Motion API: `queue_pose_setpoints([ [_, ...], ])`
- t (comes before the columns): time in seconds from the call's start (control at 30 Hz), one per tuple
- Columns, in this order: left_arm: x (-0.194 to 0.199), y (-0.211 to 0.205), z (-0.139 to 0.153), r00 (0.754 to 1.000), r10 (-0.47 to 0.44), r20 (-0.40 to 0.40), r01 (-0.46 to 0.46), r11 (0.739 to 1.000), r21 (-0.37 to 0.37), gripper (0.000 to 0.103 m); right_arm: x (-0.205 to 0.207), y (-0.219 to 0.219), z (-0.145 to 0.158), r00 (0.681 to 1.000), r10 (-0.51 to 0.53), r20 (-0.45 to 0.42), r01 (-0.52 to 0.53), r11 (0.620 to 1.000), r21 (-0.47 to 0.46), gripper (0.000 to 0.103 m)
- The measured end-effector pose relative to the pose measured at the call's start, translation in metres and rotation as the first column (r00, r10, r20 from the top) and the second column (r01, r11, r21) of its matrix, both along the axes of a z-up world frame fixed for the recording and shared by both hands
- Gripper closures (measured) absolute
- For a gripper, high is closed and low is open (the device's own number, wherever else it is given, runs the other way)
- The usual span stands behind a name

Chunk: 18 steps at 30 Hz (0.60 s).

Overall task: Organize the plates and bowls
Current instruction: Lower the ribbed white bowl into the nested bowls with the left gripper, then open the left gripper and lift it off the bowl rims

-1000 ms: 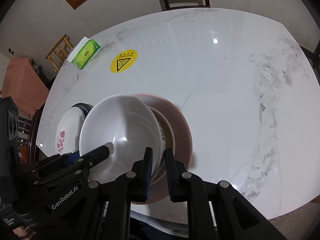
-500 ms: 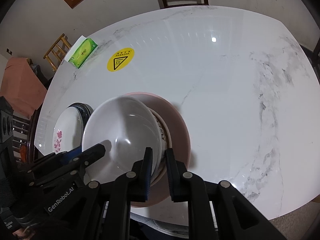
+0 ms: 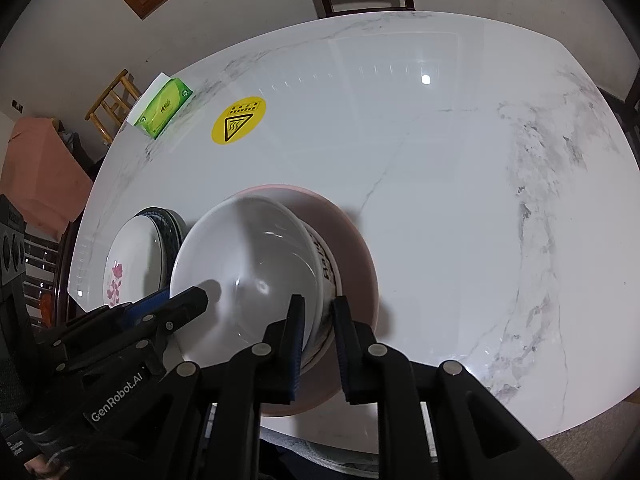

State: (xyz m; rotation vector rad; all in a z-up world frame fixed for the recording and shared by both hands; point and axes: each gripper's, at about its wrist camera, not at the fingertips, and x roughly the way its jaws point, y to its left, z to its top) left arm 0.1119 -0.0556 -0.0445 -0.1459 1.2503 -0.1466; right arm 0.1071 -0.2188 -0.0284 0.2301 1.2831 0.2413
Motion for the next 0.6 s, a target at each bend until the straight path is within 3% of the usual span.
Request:
queue_pose_setpoints([
  [0.4,-0.001,0.004,-0.0009,1.0,0.005,0.01,-0.004,0.999,-0.043,0.088,-0.0012,0.0014,0.0004,1.0,0.002,0.012,-0.002,1.0,-0.002,0.082],
  [0.6,-0.0036,0.0079,0.0003,0.999,0.009,0.031,-0.007,0.997,-0.071,0.074,-0.0065,0.0067,0.0053,0.999,0.018,0.051,-0.016,0.999,-0.036,0.078],
])
